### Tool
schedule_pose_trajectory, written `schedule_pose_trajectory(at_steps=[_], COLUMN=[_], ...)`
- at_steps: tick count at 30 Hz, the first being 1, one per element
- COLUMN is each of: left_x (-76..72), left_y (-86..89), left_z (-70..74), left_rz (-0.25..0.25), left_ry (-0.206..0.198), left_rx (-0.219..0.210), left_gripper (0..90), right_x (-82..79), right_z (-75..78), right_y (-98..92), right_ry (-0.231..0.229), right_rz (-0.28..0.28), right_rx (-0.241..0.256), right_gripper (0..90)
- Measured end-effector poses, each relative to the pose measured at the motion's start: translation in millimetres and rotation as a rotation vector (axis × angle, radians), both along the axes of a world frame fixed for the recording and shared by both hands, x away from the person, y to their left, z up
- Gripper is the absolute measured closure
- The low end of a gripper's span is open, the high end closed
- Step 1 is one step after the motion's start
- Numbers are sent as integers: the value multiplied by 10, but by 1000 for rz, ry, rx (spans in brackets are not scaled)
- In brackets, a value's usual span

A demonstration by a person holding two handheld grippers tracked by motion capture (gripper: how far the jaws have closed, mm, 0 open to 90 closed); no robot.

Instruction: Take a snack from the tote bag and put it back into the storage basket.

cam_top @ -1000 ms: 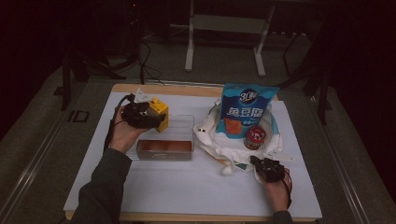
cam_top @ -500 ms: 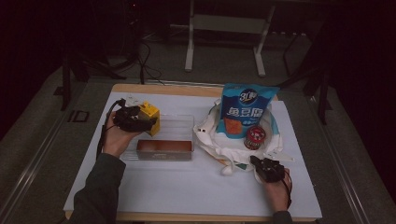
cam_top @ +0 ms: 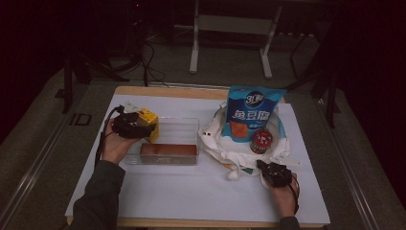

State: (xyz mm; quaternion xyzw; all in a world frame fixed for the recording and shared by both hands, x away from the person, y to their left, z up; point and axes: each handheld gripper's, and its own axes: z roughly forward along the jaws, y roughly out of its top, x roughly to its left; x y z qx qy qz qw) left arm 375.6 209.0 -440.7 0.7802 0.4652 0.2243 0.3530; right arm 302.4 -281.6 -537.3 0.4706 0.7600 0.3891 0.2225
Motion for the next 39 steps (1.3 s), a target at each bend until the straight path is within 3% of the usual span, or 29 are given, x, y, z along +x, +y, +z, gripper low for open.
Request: schedule_pose_trajectory(at_steps=[21,24,39], left_x=[71,72,-35], left_y=[65,47,145], left_z=[-218,-247,-276], left_rz=[14,4,-12], left_ry=[78,85,102], left_rx=[60,86,86], left_gripper=[283,283,276], right_x=[-1,-1,-2], right_z=[0,0,0], right_y=[1,2,3], right_ry=[-1,-1,-2], right_rz=[0,-1,-1], right_rx=[-2,-1,-2], right_gripper=[892,892,891])
